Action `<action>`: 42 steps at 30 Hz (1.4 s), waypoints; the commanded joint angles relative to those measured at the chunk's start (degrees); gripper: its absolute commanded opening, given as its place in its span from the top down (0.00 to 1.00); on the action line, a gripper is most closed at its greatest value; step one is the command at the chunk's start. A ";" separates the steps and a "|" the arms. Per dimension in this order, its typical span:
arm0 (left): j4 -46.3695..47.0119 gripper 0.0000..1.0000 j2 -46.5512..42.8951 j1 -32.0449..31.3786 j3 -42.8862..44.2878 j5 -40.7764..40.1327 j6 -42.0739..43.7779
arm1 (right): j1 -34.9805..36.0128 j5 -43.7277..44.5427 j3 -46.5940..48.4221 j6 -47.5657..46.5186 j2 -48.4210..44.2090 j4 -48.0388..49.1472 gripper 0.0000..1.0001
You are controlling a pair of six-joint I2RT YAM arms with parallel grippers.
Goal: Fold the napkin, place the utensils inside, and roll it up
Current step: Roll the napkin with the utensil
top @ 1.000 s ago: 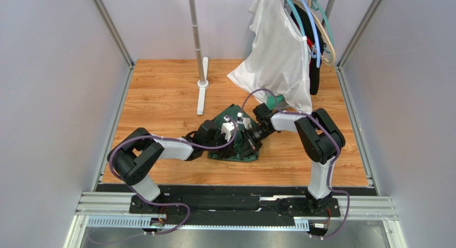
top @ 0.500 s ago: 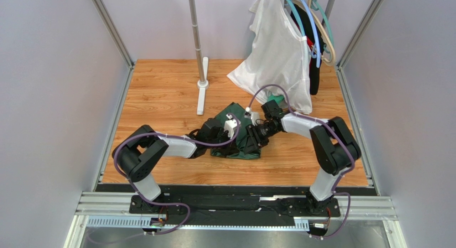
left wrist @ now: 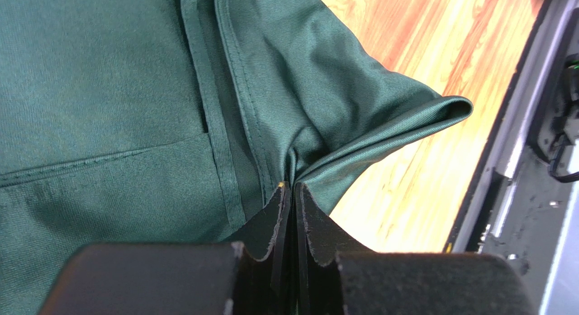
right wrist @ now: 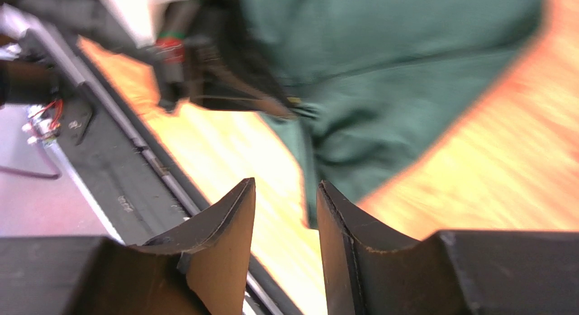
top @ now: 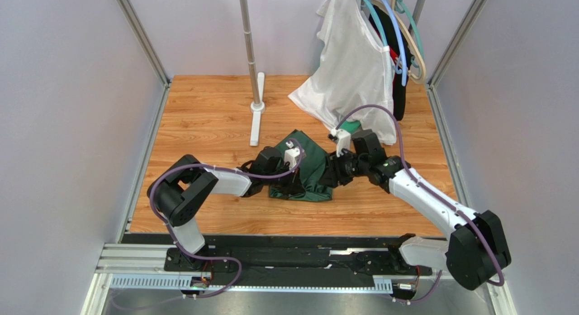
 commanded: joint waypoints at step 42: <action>-7.50 0.92 5.15 7.28 -1.78 7.54 -3.59 | 8.38 10.50 -5.63 1.57 18.35 17.12 0.61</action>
